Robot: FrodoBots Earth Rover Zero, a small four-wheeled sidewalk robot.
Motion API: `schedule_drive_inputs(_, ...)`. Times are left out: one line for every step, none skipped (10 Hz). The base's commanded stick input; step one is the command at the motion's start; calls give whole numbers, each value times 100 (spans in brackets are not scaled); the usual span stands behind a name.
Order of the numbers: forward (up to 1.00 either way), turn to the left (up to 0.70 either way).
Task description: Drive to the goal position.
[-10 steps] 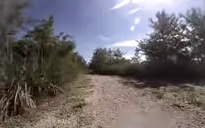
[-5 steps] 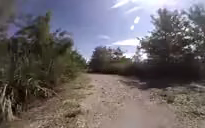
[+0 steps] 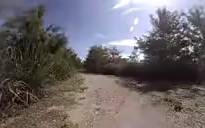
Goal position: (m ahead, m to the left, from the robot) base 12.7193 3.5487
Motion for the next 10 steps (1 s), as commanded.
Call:
schedule_drive_inputs(70,0)
schedule_drive_inputs(70,0)
schedule_drive_inputs(70,0)
schedule_drive_inputs(70,0)
schedule_drive_inputs(70,0)
schedule_drive_inputs(70,0)
schedule_drive_inputs(70,0)
schedule_drive_inputs(70,0)
schedule_drive_inputs(70,0)
schedule_drive_inputs(70,0)
